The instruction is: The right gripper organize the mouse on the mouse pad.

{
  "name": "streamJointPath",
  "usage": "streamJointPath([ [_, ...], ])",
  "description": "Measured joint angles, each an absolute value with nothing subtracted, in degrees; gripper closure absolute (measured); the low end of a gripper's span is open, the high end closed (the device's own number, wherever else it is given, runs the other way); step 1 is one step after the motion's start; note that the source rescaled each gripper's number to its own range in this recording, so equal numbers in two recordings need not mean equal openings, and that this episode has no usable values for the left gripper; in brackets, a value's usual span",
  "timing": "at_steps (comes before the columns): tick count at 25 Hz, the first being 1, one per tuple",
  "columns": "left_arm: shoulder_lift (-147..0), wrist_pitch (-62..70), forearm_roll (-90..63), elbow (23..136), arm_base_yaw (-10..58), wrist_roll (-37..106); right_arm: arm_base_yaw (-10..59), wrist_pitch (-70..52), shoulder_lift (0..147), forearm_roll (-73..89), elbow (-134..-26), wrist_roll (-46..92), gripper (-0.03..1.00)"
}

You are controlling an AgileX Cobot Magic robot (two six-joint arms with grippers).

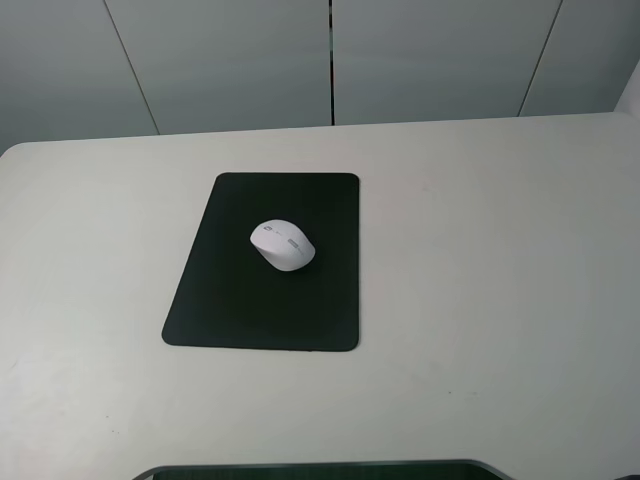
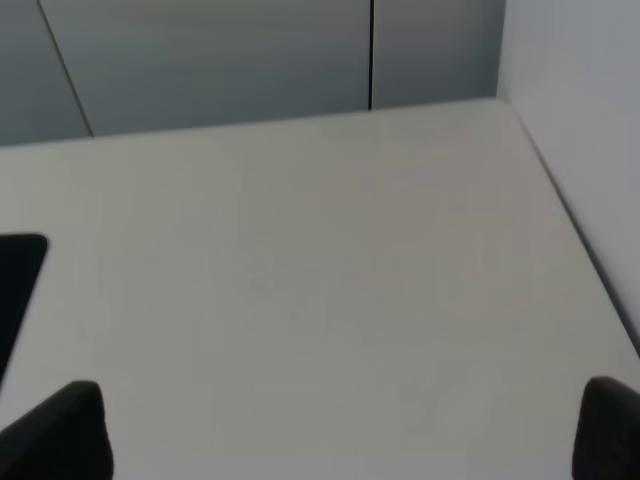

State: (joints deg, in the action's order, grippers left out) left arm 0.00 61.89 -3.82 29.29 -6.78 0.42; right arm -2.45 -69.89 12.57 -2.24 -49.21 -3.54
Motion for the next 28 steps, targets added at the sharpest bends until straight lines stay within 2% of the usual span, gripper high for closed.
streamJointPath([
  [9, 0.00, 61.89, -3.82, 29.29, -6.78, 0.52, -2.45, -70.24, 0.50, -2.24, -43.17, -4.21, -0.03],
  [21, 0.00, 61.89, -3.82, 29.29, -6.78, 0.52, -2.45, -69.37, 0.11, 1.30, -31.62, -4.48, -0.03],
  [28, 0.02, 61.89, -3.82, 29.29, -6.78, 0.41, -2.45, -64.57, 0.11, 1.64, -29.98, -4.06, -0.03],
])
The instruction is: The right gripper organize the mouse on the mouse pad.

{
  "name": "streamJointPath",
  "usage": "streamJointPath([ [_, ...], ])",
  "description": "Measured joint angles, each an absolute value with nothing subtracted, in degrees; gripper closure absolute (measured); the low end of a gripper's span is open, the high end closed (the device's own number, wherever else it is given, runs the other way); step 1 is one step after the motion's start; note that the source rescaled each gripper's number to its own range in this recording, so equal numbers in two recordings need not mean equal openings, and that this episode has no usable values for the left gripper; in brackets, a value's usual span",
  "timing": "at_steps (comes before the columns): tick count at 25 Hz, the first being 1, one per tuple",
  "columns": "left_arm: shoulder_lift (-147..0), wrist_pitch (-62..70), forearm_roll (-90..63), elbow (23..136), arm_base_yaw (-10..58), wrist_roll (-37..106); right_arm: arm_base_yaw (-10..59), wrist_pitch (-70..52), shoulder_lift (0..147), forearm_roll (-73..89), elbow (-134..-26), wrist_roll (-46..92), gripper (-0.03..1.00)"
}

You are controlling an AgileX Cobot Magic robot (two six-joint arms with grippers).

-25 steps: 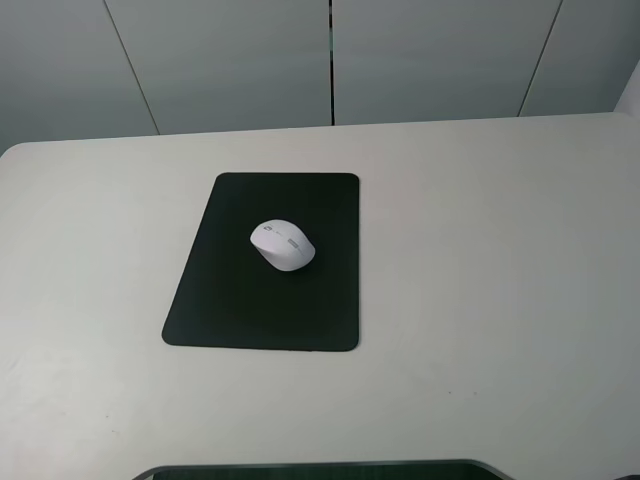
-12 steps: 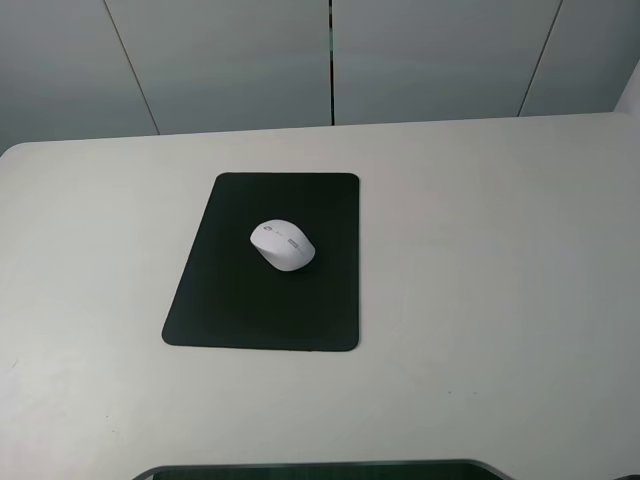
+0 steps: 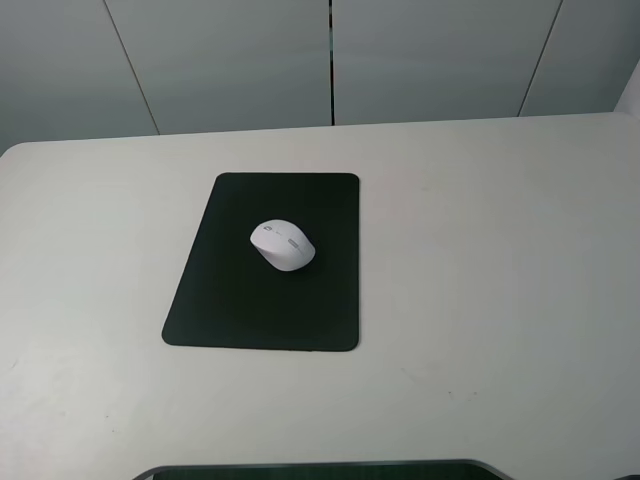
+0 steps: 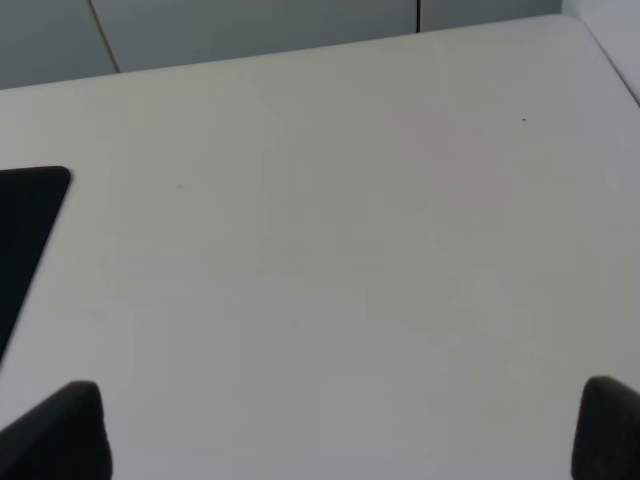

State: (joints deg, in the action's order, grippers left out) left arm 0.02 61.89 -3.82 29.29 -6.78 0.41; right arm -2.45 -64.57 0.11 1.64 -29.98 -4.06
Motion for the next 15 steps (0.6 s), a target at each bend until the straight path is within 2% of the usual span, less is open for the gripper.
streamJointPath([
  [15, 0.00, 61.89, -3.82, 29.29, -6.78, 0.00, -2.45, -62.89, -0.02, 3.15, -29.35, 0.37, -0.03],
])
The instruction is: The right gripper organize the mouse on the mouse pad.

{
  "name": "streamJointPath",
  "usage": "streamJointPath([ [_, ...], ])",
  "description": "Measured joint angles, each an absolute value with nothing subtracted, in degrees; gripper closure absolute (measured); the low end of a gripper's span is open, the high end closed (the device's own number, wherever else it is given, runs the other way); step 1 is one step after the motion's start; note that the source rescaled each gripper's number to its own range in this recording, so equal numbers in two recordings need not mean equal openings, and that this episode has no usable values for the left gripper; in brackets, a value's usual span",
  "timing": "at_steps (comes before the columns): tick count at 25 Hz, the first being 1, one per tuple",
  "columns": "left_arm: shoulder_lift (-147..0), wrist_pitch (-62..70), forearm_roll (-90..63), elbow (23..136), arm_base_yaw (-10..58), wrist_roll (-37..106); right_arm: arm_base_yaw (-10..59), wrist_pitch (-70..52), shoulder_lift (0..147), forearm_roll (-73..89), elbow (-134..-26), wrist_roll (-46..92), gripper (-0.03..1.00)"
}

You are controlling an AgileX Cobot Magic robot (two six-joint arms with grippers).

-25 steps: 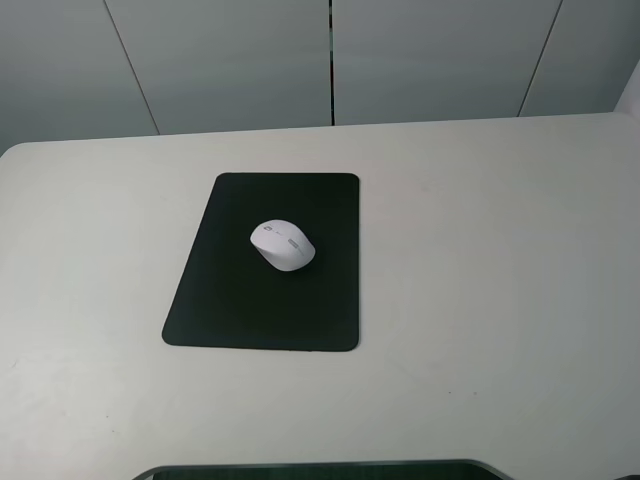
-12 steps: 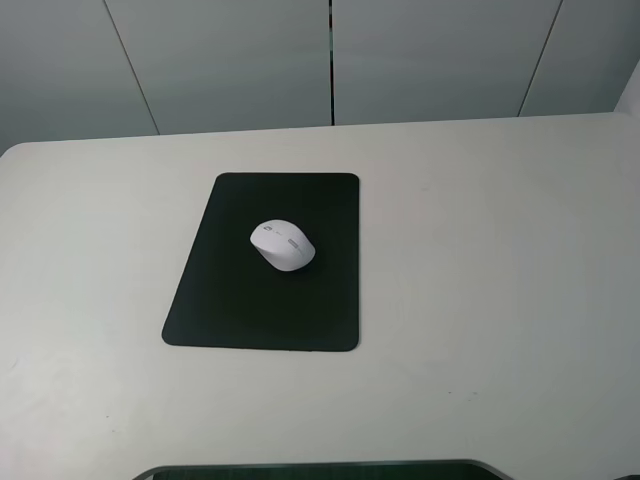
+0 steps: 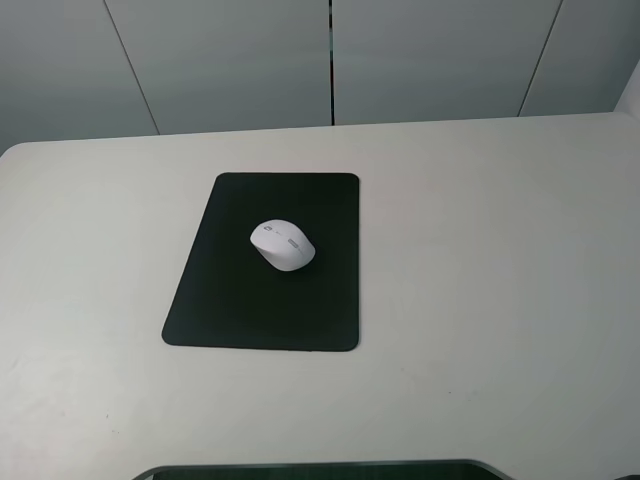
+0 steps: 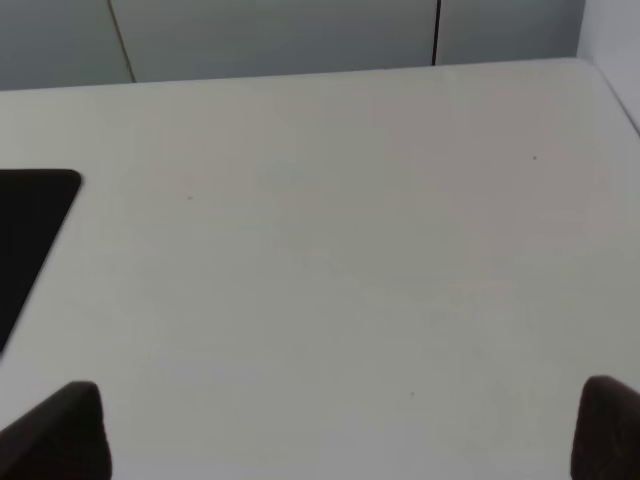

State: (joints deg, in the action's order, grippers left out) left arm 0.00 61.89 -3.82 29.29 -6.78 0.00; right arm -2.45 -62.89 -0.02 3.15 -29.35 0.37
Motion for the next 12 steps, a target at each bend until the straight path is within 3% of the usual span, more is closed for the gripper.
streamJointPath([
  [12, 0.00, 61.89, -3.82, 29.29, -6.78, 0.00, -2.45, -62.85, -0.02, 3.59, -29.35, 0.59, -0.03],
])
